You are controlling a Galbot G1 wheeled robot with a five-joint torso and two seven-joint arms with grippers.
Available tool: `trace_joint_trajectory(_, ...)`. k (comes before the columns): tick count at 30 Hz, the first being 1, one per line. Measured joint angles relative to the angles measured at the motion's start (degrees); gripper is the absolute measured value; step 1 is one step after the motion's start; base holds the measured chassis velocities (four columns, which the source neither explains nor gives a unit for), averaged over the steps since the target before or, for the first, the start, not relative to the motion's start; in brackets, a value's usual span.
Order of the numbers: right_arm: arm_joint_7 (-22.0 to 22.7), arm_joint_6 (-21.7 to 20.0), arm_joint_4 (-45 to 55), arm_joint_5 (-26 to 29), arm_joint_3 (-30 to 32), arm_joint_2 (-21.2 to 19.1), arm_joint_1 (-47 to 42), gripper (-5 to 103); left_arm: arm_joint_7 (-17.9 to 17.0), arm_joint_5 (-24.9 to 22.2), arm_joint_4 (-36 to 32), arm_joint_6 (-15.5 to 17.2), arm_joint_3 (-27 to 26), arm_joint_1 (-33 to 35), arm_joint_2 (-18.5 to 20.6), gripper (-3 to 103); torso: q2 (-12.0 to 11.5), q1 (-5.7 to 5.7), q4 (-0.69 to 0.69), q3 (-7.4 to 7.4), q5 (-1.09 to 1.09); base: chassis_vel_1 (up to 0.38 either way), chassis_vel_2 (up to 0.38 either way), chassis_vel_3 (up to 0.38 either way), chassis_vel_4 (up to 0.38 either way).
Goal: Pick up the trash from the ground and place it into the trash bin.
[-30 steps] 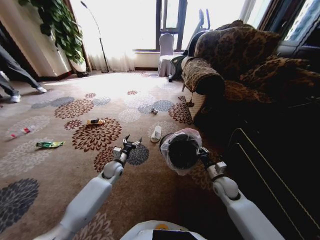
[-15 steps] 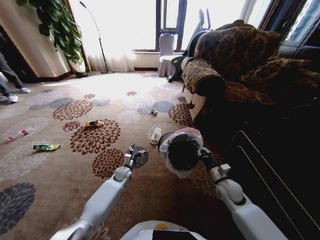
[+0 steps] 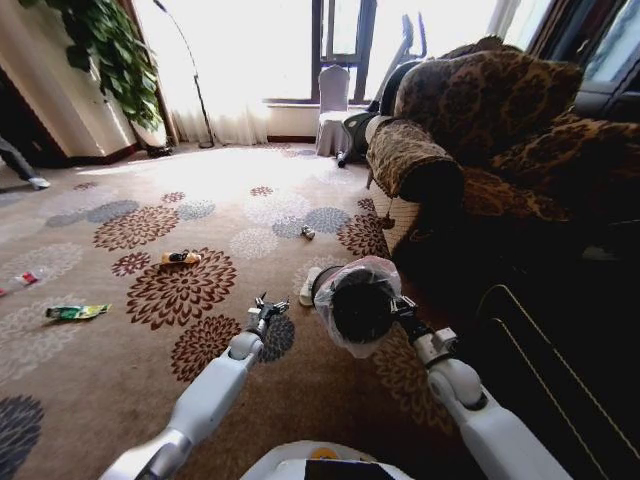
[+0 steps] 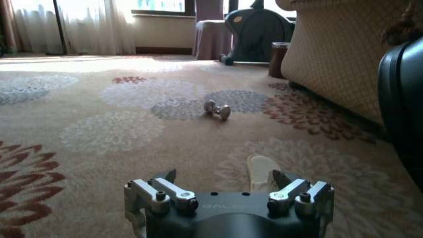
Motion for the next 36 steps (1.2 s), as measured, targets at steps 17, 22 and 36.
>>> trace_joint_trajectory(17, 0.01, 0.00, -0.19, 0.73, -2.17, -0.86, 0.79, 0, 3.18, -2.15, 1.49, 2.57, 3.36, 0.25, -0.42, 99, -0.01, 0.02, 0.00, 0.01, 0.00, -0.130, 0.114, 0.131, -0.108)
trace_joint_trajectory(22, 0.01, 0.41, -0.20, 0.94, -2.71, -1.46, 1.22, 0, 4.25, -2.18, 4.26, 2.19, 4.94, -0.24, -1.00, 99, -0.01, -0.01, -0.03, -0.02, -0.01, -0.030, -0.097, 0.038, 0.100)
trace_joint_trajectory(36, 0.01, 1.20, -0.11, 1.59, -2.71, -2.85, 1.36, 0, 5.78, -1.73, 21.96, -0.82, 8.33, -11.19, -6.47, 97, -0.01, 0.00, -0.01, 0.00, 0.02, -0.015, -0.023, 0.010, 0.019)
